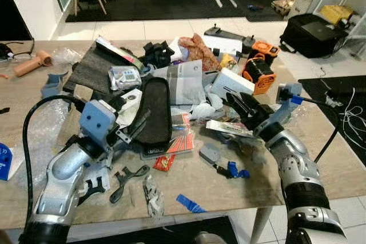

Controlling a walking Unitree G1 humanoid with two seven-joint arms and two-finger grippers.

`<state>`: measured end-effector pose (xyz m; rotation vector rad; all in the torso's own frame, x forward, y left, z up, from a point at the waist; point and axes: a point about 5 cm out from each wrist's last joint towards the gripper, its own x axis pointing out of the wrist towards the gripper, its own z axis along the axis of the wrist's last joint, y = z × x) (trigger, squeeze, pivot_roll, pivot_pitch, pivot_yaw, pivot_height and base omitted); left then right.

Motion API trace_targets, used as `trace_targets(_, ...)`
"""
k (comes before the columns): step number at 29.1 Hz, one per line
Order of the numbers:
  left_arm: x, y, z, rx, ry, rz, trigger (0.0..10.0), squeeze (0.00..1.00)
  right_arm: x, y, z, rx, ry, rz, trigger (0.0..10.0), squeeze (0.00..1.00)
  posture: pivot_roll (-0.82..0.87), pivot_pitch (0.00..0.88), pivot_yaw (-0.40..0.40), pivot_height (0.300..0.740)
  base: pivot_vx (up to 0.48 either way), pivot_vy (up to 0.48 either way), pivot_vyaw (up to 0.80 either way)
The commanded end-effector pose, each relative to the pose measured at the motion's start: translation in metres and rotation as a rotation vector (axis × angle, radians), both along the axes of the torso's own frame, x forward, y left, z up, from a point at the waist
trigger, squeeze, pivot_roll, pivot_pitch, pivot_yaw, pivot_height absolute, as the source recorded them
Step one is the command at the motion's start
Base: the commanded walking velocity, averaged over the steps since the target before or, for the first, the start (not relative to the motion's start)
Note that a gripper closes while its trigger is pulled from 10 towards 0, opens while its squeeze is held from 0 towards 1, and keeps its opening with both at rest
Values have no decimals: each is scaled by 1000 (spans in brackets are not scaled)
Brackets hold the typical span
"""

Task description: Picking trash to rubbish bin

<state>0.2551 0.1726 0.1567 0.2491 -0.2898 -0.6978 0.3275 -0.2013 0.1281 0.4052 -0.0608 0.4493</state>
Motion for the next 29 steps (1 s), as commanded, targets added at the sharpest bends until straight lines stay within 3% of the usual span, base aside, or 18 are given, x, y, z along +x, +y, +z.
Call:
trace_targets(1,-7,-6,3,-30,65,-108,10000,0,-2,2,-2,-4,16,1,10000,0,-63,0,-32,740,0,0,0)
trace_targets(6,-18,-14,2,-58,163,-223,10000,0,-2,2,-1,-21,16,-4,10000,0,-63,0,-32,740,0,0,0)
trace_targets(11,-14,-13,-5,29,161,-153,10000,0,-1,-2,2,-36,19,-37,10000,0,-62,0,-30,740,0,0,0)
trace_targets(19,-8,-14,-7,9,174,-60,10000,0,0,-3,4,-40,19,-52,10000,0,-62,0,-30,740,0,0,0)
trace_targets(22,-8,-15,-9,42,175,-46,10000,0,0,-3,5,-49,18,-55,10000,0,-62,0,-30,740,0,0,0)
trace_targets(29,-7,-15,-13,87,176,-19,10000,0,-1,-3,5,-76,19,-47,10000,0,-62,0,-30,740,0,-394,0)
